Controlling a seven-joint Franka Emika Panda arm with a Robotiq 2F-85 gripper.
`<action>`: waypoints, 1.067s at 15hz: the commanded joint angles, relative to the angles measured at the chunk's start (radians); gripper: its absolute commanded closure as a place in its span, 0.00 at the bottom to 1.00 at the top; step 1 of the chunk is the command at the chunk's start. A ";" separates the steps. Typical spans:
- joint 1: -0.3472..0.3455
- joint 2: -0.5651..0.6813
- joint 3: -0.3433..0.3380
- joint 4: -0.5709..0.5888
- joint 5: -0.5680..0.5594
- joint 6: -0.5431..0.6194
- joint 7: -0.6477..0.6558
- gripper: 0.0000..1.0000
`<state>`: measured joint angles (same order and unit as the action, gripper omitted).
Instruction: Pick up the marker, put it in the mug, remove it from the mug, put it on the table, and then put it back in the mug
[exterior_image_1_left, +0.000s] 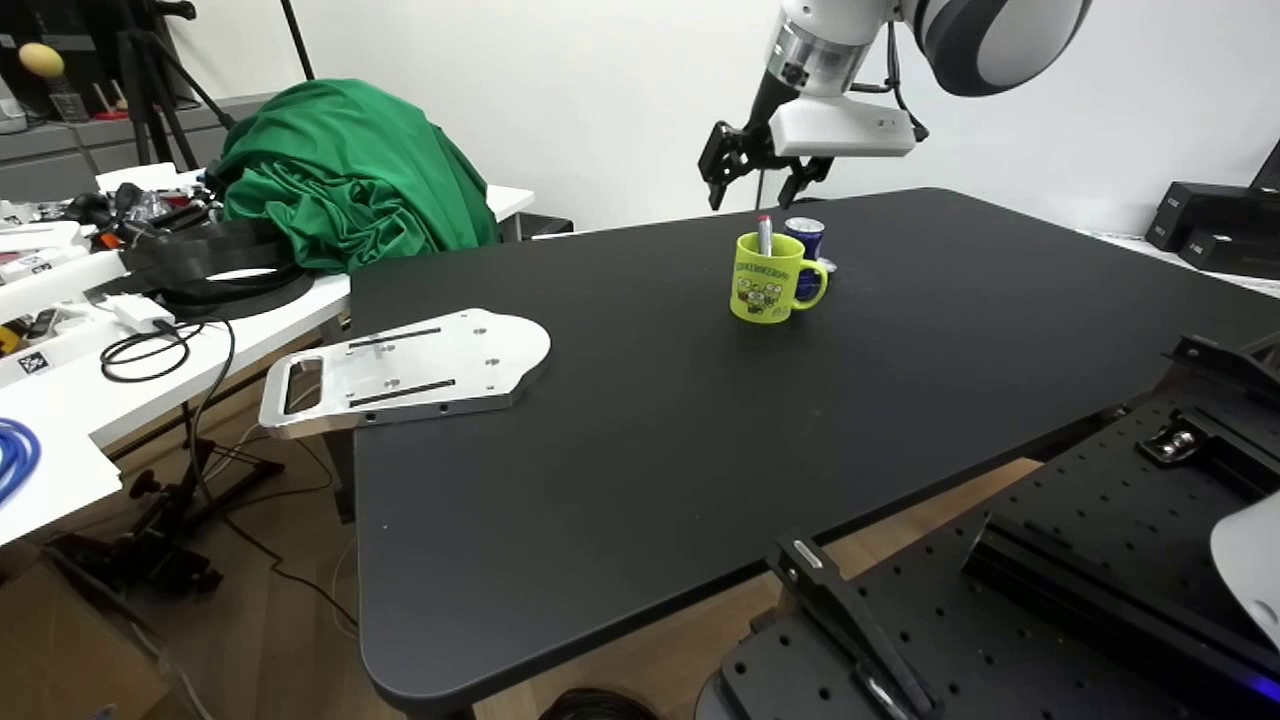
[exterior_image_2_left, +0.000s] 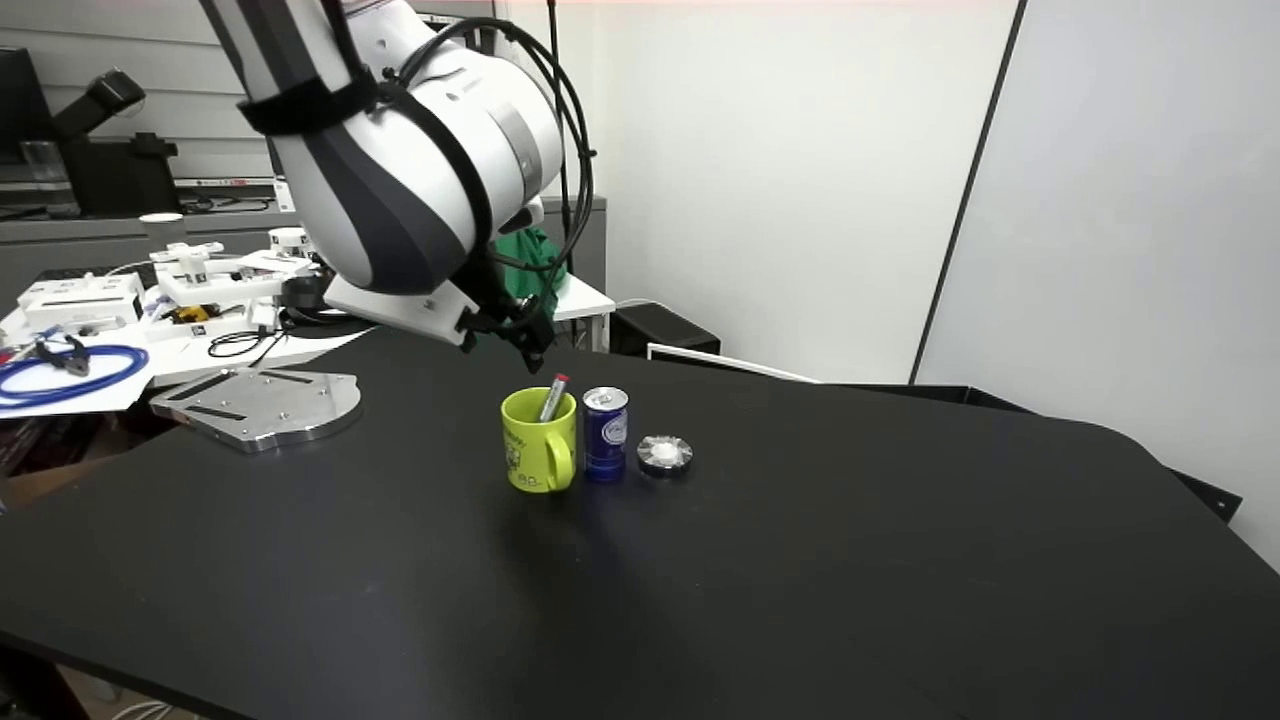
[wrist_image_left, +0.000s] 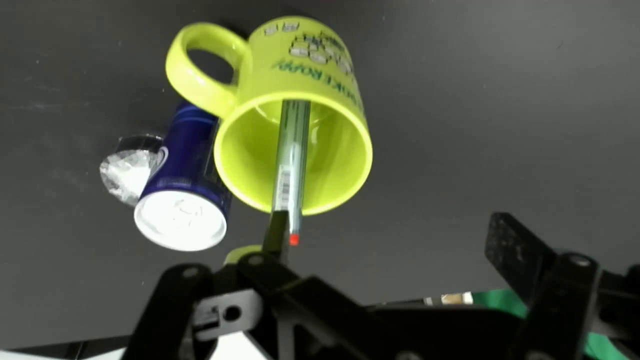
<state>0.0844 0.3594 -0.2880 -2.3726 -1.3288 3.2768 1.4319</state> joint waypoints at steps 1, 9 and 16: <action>-0.254 -0.018 0.199 -0.144 0.062 0.054 -0.178 0.00; -0.808 0.160 0.745 -0.274 0.226 -0.151 -0.500 0.00; -1.176 0.110 1.238 -0.184 0.822 -0.697 -0.995 0.00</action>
<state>-0.9452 0.5235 0.7548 -2.5997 -0.6698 2.7622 0.5599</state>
